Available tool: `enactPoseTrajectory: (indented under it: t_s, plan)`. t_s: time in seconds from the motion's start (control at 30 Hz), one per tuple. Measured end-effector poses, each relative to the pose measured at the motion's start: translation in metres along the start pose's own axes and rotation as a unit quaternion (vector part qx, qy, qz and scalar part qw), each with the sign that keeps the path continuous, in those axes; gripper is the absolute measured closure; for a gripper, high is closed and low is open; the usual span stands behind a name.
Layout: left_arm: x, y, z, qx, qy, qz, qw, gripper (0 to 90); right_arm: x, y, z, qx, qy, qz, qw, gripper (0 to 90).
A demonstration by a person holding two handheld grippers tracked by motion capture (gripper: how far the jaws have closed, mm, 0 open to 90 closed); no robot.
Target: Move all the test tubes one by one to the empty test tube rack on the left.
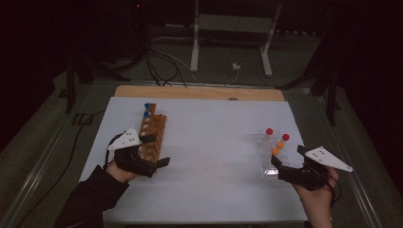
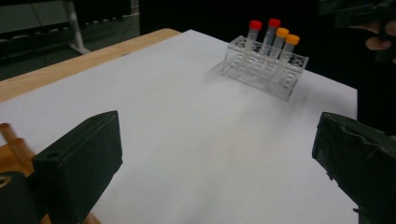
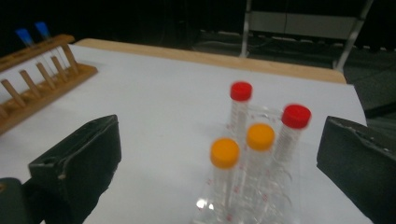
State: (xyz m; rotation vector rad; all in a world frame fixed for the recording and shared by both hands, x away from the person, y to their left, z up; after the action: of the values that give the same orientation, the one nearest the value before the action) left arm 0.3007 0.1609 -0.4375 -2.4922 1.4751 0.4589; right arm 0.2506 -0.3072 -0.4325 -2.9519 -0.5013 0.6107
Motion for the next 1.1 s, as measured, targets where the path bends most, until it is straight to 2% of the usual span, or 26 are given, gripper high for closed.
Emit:
enactPoseTrajectory:
  t_s: [0.13, 0.27, 0.33, 0.4, 0.5, 0.57, 0.77, 0.97, 1.1]
  plan:
    - [0.001, 0.003, 0.0, 0.006, -0.001, 0.002, 1.0, 2.6, 0.001, 0.008, 0.006, 0.004, -0.013, 0.013, 0.9998, 5.4]
    - [0.002, 0.003, 0.0, 0.007, -0.001, 0.006, 1.0, 2.6, 0.002, 0.014, 0.011, 0.017, -0.025, 0.02, 0.9993, 18.0]
    - [0.002, 0.004, 0.0, 0.009, -0.003, 0.005, 0.9999, 2.6, 0.004, 0.016, 0.014, 0.016, -0.031, 0.031, 0.9989, 26.6]
    - [0.002, 0.004, 0.001, 0.01, -0.005, 0.003, 0.9999, 2.6, 0.006, 0.018, 0.016, 0.026, -0.044, 0.028, 0.9983, 33.7]
    - [0.002, 0.004, 0.001, 0.009, -0.005, 0.003, 0.9999, 2.6, 0.011, 0.017, 0.021, 0.024, -0.061, 0.023, 0.9976, 42.0]
    - [0.003, 0.004, 0.001, 0.01, -0.005, 0.004, 0.9999, 2.6, 0.017, 0.016, 0.024, 0.018, -0.074, 0.019, 0.9969, 48.6]
    - [0.003, 0.004, 0.001, 0.011, -0.007, 0.005, 0.9999, 2.6, 0.032, 0.012, 0.032, 0.004, -0.101, 0.017, 0.9948, 57.1]
    - [0.003, 0.003, 0.001, 0.012, -0.008, 0.004, 0.9999, 2.6, 0.045, 0.009, 0.034, -0.012, -0.108, 0.019, 0.9939, 66.9]
    - [0.003, 0.003, 0.002, 0.009, -0.008, 0.007, 0.9999, 2.6, 0.046, 0.009, 0.035, -0.016, -0.111, 0.03, 0.9933, 73.8]
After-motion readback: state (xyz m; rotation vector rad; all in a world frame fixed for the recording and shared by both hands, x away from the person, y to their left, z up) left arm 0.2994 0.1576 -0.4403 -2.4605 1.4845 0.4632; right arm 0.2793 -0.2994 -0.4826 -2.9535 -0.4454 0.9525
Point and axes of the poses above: each handheld gripper's, and its own axes: x roughly forward along the jaws, z roughly out of its underside, y roughly to its right, the point moved 2 cm from there along x, roughly forward along the jaws, and after that the axes turned 7 degrees about x, right-handed, at the moved point
